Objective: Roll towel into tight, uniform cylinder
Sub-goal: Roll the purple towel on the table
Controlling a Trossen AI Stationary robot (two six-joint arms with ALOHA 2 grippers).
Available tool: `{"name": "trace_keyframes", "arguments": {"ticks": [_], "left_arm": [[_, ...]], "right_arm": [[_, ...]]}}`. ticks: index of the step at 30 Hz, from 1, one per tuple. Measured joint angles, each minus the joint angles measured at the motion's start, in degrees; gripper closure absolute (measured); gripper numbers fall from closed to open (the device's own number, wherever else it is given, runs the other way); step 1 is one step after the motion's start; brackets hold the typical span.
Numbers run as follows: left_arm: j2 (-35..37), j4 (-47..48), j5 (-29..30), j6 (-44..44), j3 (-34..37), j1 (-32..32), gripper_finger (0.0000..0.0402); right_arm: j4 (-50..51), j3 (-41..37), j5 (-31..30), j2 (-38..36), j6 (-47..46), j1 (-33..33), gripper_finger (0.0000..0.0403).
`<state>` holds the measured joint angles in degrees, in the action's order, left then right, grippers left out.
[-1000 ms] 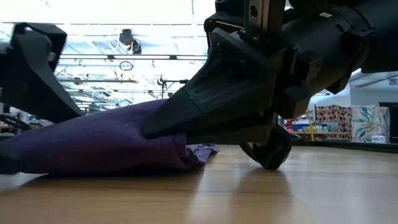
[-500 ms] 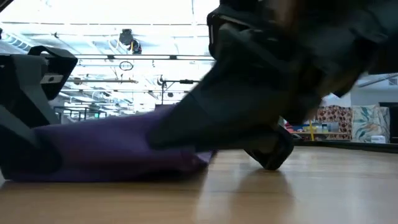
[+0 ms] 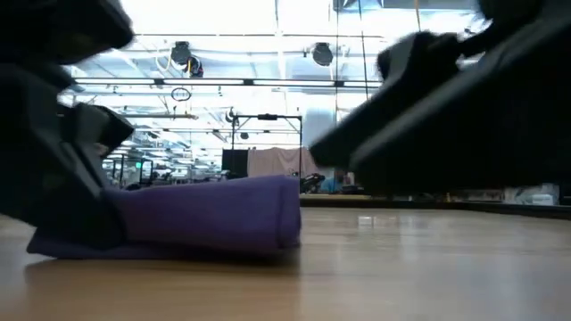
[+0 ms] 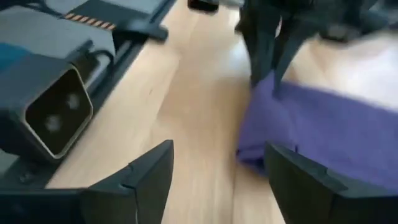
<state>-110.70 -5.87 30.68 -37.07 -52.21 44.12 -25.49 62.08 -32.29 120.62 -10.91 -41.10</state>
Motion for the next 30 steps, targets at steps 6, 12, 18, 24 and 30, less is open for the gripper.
{"name": "trace_keyframes", "arguments": {"ticks": [6,12,18,24,30], "left_arm": [[2.63,0.74,-10.59,-3.21,0.06,-4.94,0.0387],[2.89,0.59,-16.11,-9.02,0.07,-7.91,0.0388],[2.89,0.53,-17.06,-12.09,0.07,-8.53,0.0388],[2.89,0.5,-17.1,-12.62,0.07,-8.52,0.0388],[2.86,0.7,-14.79,-13.64,0.07,-8.33,0.038]], "right_arm": [[-1.58,0.02,-5.52,0.11,4.68,-0.25,0.0165],[-1.86,0.17,-6.13,2.44,5.91,1.61,0.0154],[-2.83,0.22,-7.0,3.93,7.84,2.1,0.0145],[-1.76,0.24,-3.19,4.0,3.55,4.11,0.015],[0.77,0.37,4.01,3.8,-7.23,6.65,0.0195]]}}
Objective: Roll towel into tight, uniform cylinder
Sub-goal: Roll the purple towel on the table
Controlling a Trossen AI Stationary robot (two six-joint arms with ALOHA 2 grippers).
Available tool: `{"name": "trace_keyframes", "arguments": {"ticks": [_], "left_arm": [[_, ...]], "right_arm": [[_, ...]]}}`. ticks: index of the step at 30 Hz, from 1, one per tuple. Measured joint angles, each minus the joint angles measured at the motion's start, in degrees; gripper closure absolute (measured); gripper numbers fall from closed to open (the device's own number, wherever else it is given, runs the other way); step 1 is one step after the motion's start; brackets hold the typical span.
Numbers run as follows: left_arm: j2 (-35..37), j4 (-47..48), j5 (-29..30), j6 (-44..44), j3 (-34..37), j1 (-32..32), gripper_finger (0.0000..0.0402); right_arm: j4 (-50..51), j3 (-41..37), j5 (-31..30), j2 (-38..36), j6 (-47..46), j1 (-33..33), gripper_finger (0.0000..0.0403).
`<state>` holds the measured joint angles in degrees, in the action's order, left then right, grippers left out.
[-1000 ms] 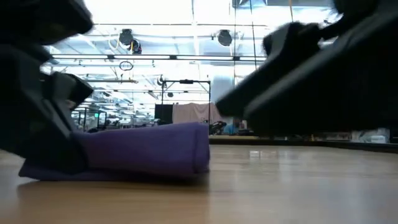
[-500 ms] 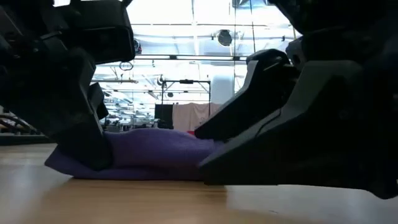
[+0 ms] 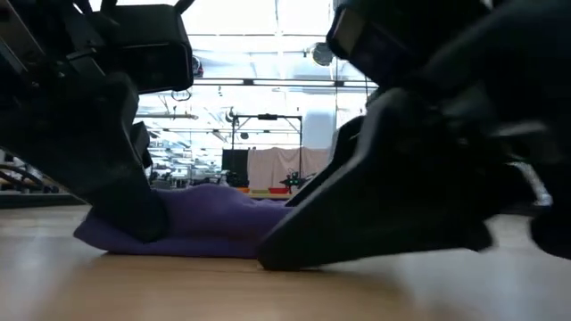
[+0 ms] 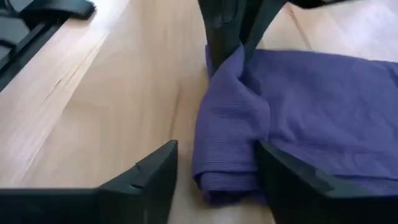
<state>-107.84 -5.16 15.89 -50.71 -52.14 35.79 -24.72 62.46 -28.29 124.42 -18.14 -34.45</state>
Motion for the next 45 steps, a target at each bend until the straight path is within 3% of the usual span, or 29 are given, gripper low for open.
{"name": "trace_keyframes", "arguments": {"ticks": [4,9,15,19,23,28,31,36,45], "left_arm": [[-0.09,0.36,3.28,0.01,0.05,0.59,0.0349],[0.24,0.78,3.4,2.25,0.04,1.74,0.0278],[5.58,11.99,4.04,3.13,0.17,3.17,0.0197],[9.27,14.73,11.72,6.28,0.15,5.86,0.0164],[8.59,6.23,21.23,18.27,0.15,10.74,0.0145],[3.25,-6.51,24.65,32.29,0.07,13.95,0.0127],[-0.14,-7.49,26.92,36.25,0.07,15.06,0.0118],[-3.97,-7.15,30.16,36.7,0.09,15.64,0.012],[-5.44,-4.37,30.86,38.96,0.07,13.88,0.0159]], "right_arm": [[0.55,0.04,0.56,-0.01,-4.38,0.34,0.0247],[3.25,0.18,0.52,-0.13,-11.27,0.61,0.0318],[6.32,0.2,3.14,-0.22,-20.29,1.38,0.039],[3.52,0.07,6.69,-0.13,-23.96,2.0,0.0385],[2.65,0.06,10.98,-0.11,-29.31,3.02,0.038],[2.36,0.11,10.57,-0.16,-32.92,3.12,0.0385],[2.02,0.04,10.78,-0.19,-34.8,3.16,0.0385],[1.65,0.0,12.29,-0.29,-37.46,3.25,0.0386],[0.14,-0.04,14.27,-0.39,-39.78,3.51,0.0386]]}}
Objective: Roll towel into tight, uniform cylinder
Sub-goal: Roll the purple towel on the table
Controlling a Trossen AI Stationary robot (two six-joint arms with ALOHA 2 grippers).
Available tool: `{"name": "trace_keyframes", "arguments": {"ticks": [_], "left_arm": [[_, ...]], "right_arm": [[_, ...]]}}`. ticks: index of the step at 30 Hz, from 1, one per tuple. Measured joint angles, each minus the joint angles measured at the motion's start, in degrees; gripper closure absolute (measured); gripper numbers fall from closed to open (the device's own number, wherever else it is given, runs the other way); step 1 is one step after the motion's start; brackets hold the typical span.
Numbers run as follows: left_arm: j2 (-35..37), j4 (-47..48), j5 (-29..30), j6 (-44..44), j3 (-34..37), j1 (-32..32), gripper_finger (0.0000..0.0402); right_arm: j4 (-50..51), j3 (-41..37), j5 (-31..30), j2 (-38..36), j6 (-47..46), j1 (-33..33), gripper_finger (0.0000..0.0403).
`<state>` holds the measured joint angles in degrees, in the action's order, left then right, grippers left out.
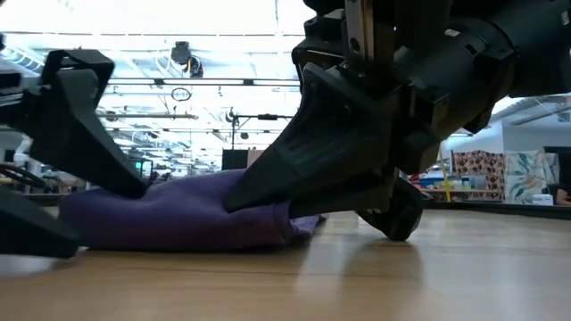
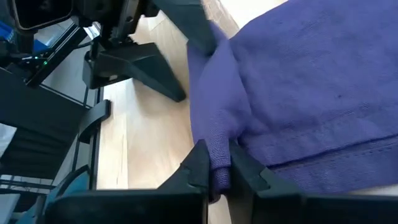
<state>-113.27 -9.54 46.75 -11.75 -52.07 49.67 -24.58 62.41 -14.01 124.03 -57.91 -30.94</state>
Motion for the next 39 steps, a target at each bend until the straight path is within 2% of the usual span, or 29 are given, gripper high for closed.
{"name": "trace_keyframes", "arguments": {"ticks": [11,17,23,28,30,33,36,39], "left_arm": [[0.09,2.01,-0.12,-0.36,-0.12,-1.32,0.0167],[0.46,5.33,-6.67,-7.41,-0.27,-3.73,0.0181],[0.31,5.3,-9.3,-8.21,-0.26,-4.48,0.0272],[0.4,5.74,-10.97,-10.07,-0.24,-4.96,0.0361],[0.93,6.04,-10.96,-10.07,-0.13,-5.26,0.0384],[2.22,6.06,-12.95,-10.41,0.04,-6.47,0.0386],[3.55,6.11,-18.95,-11.56,0.09,-8.89,0.0375],[3.98,5.12,-26.7,-13.0,-0.04,-12.23,0.0374]], "right_arm": [[-0.43,-0.02,0.34,0.0,-0.65,0.03,0.0387],[-0.43,-0.04,0.45,-0.17,-0.61,0.04,0.0363],[-0.01,-0.09,1.0,-0.74,1.03,0.02,0.0314],[4.11,-0.34,2.09,-4.06,8.68,-1.09,0.0268],[7.77,-0.45,2.48,-6.19,13.44,-2.06,0.0253],[13.0,-0.35,-2.67,-8.98,20.89,-4.81,0.0233],[14.39,-0.33,-12.28,-9.53,26.47,-8.5,0.0217],[10.33,-0.23,-23.1,-8.59,32.89,-11.81,0.0199]]}}
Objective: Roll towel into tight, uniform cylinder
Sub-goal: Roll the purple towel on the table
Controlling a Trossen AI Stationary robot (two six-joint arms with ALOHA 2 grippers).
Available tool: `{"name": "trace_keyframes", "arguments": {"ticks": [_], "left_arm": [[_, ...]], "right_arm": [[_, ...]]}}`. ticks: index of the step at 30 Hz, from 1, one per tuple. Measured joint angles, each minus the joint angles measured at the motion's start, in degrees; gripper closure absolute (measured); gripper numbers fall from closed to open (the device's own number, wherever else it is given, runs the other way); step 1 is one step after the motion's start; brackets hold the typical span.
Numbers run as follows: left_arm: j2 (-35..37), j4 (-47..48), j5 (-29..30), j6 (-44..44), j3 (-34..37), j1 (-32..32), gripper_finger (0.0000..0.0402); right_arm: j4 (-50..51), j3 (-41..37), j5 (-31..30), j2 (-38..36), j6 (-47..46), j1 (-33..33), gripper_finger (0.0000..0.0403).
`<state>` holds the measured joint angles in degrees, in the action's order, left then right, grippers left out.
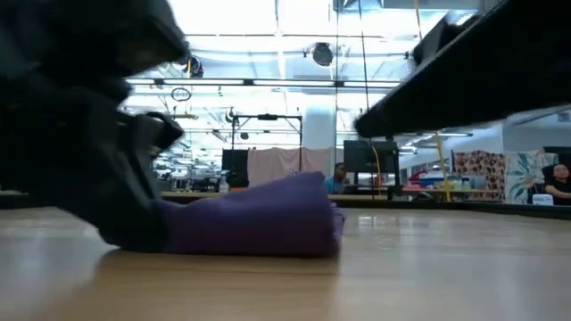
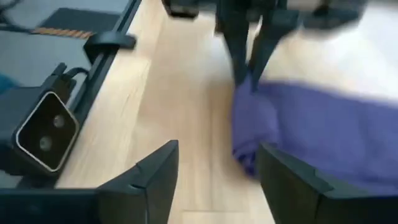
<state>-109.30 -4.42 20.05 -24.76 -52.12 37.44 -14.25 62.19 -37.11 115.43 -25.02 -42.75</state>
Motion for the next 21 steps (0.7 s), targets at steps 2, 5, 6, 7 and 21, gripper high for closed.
{"name": "trace_keyframes", "arguments": {"ticks": [2,5,6,7,21], "left_arm": [[0.11,-0.83,-4.99,-0.32,-0.07,-2.55,0.0375],[0.07,-2.65,-11.45,-0.44,-0.12,-6.16,0.0375],[0.07,-3.29,-13.44,-0.47,-0.09,-7.25,0.0375],[0.04,-4.08,-15.7,-0.53,-0.07,-8.31,0.0375],[-0.04,-5.58,-26.34,-4.96,-0.09,-14.98,0.0375]], "right_arm": [[-2.09,0.03,-6.02,0.99,3.69,-1.5,0.0188],[-3.9,0.03,-8.99,2.97,6.25,-1.65,0.0174],[-4.2,0.03,-9.07,3.6,7.11,-1.43,0.0171],[-4.74,0.03,-9.1,4.31,7.74,-1.13,0.0169],[-3.84,0.14,-12.27,6.45,10.5,0.65,0.0185]]}}
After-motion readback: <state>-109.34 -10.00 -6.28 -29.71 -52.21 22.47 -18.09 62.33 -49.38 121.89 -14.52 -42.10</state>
